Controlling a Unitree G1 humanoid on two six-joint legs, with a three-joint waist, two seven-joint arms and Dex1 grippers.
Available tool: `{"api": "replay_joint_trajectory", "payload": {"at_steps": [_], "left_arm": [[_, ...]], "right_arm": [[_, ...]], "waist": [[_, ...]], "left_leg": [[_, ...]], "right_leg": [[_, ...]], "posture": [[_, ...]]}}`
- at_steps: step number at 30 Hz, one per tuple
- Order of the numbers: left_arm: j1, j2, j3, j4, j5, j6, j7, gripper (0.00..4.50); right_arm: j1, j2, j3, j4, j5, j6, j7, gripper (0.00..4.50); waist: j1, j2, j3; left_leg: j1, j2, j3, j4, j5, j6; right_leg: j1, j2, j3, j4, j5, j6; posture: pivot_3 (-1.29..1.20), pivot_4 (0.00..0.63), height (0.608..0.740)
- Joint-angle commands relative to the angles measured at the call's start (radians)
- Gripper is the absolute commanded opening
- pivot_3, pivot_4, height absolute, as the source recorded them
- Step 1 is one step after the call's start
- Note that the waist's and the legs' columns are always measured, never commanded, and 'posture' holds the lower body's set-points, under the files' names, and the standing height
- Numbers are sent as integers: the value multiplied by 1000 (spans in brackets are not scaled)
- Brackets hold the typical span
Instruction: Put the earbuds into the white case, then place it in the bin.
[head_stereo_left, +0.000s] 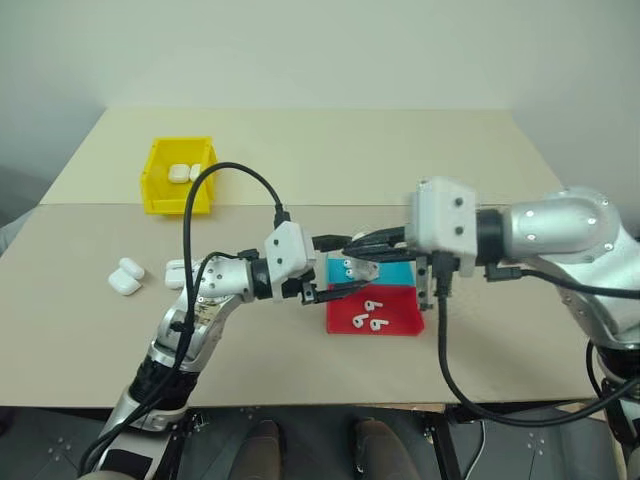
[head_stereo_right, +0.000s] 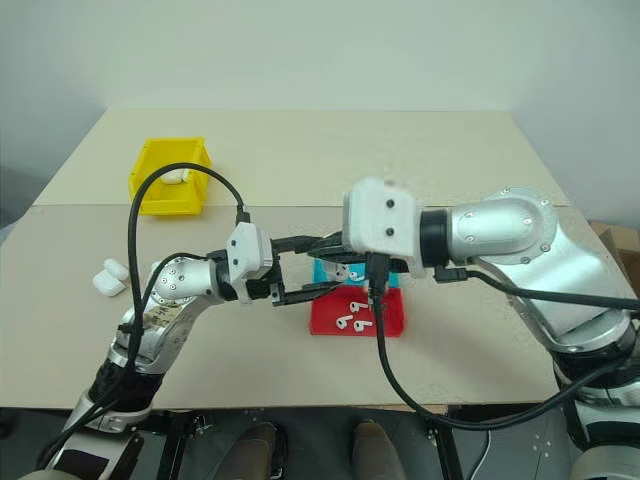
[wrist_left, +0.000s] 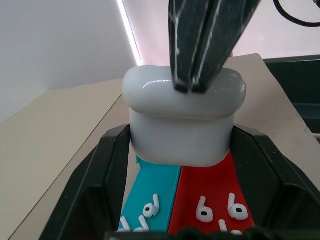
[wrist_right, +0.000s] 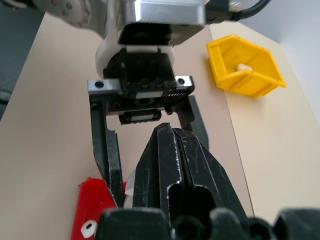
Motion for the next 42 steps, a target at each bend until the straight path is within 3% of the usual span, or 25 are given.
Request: {"api": "replay_joint_trajectory", "payload": {"at_steps": [1,13,20,23,26,33,39,42], "left_arm": [[8,-7,-11,-56,17,-18,21,2792],[45,-16,36,-90,-28,-29,35,2792],[53,-40,78,-52,-14,-59,92,2792],[-24,-104,115,48,100,-106,267,2792],[-153,-110,161,148,189,-17,426,2792],[-388,-107,328,532,392,-30,938,2792],[-502,-57,350,894,451,-41,1102,2792],[-571,-46,399,1072,402,-85,1145,2792]], "right_arm": [[-13,-1,5,-19,-60,-52,25,24],[22,-39,14,33,-223,-152,105,24],[-23,57,-180,24,-13,-58,57,24],[5,66,-271,22,11,-14,-18,24],[68,63,-318,7,12,24,-77,24],[258,51,-306,-10,-49,-4,-127,24],[303,43,-273,16,-117,-29,-144,24],[315,43,-263,15,-136,-24,-150,24]], "waist": [[0,0,0],[-1,0,0],[0,0,0],[9,0,0],[17,-1,0],[6,-1,0],[2,-1,0],[3,-2,1]], "left_leg": [[0,0,0,0,0,0],[1,0,0,0,0,0],[1,0,0,0,0,0],[2,0,0,0,0,0],[1,-1,-1,3,0,0],[0,-1,-1,2,0,1],[0,-1,-1,2,0,0],[-1,-1,-1,2,0,0]], "right_leg": [[0,0,0,0,0,0],[0,0,0,1,0,0],[1,0,0,1,0,-1],[2,0,0,1,1,0],[2,0,-1,1,1,0],[1,0,0,0,2,1],[1,-1,-1,0,2,1],[1,-1,-1,0,2,2]], "posture": [[0,150,740],[0,150,740],[0,150,740],[0,150,740],[0,150,740],[0,150,740],[0,150,740],[0,150,740]]}}
